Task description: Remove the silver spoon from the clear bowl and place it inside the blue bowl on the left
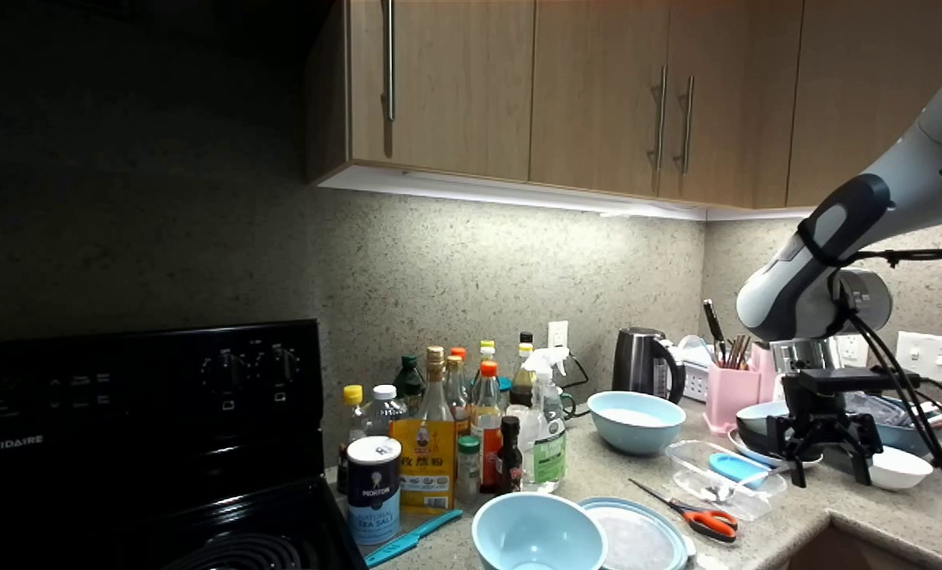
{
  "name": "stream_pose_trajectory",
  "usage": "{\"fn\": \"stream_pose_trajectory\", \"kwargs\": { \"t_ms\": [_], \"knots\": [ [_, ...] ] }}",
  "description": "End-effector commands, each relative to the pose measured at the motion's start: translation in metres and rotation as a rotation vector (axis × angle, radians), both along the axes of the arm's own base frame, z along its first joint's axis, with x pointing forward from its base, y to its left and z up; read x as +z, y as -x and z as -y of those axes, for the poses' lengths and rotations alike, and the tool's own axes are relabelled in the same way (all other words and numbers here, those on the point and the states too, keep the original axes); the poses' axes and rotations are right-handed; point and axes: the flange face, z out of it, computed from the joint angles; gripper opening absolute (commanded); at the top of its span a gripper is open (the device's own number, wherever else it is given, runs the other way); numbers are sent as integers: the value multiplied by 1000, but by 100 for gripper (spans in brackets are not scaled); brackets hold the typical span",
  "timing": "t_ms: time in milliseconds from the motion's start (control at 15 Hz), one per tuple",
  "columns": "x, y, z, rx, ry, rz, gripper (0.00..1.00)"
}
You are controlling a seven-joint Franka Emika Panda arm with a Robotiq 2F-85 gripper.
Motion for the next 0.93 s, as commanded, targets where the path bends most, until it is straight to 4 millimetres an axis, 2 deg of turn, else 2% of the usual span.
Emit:
{"fn": "stream_pose_trajectory", "kwargs": {
  "t_ms": [0, 133, 333, 467, 733, 867],
  "knots": [
    [-5, -2, 7, -8, 0, -11, 100],
    [-13, -5, 16, -17, 2, -25, 100],
    [-17, -10, 17, 26, 5, -24, 100],
    [-22, -23, 25, 83, 5, -42, 100],
    [-32, -47, 50, 67, 58, -50, 100],
    [-39, -54, 58, 30, 31, -51, 100]
  ]
}}
